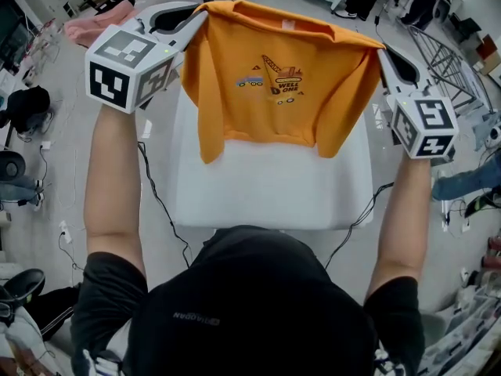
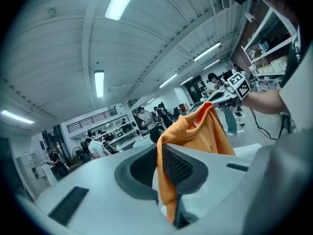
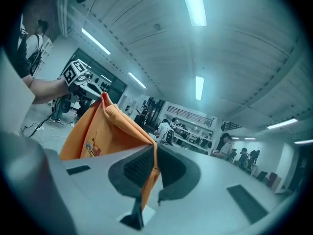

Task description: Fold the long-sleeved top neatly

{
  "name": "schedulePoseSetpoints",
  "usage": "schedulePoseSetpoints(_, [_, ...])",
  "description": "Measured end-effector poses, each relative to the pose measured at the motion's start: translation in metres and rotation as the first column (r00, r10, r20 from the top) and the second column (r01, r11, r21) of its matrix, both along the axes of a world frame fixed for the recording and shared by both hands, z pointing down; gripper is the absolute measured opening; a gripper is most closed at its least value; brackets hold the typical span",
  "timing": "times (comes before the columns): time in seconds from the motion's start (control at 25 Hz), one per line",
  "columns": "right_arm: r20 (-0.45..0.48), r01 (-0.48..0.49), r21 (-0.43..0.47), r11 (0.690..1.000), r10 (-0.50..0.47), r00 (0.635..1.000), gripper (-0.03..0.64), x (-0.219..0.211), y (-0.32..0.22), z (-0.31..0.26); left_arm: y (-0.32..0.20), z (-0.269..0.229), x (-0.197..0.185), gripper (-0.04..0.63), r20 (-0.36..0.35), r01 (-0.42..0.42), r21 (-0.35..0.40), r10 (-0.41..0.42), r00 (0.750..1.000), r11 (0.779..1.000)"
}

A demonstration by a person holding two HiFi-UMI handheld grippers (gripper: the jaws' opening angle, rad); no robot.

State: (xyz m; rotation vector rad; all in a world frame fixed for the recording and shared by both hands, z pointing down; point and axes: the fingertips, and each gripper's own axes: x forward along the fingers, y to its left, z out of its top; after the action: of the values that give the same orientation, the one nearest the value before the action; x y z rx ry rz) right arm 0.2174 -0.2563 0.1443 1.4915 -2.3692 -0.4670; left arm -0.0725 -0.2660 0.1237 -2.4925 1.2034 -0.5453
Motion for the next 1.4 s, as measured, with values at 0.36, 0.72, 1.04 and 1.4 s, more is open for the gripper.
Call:
schedulePoseSetpoints(0.36, [0.052,0.029,0.002,1.0,-0.029,0.998,0.028,0.009,0.025,0.001,0.026,0.013,0.009,0.031,-0.072,-0.077,-0.065,0.072,0.995,0.995])
schedulePoseSetpoints(0.72, [0.076,0.004,-0.019,1.0,-0.003,0.997,0.026,0.026,0.04,0.02,0.042,0.037,0.029,0.031,-0.057,-0.103,-0.082,0.099,0.993,0.991])
schedulePoseSetpoints(1.04, [0.078,0.075,-0.013,0.997,-0.073,0.994,0.026,0.044,0.044,0.014,0.05,0.033,0.048,0.031,-0.073,-0.042,-0.077,0.036,0.997,0.996])
schedulePoseSetpoints(1.4, [0.083,0.149,0.019,0.989,-0.15,0.985,0.026,0.031,0.068,0.017,0.081,0.038,0.038,0.031,-0.104,0.054,-0.051,-0.059,0.993,0.997])
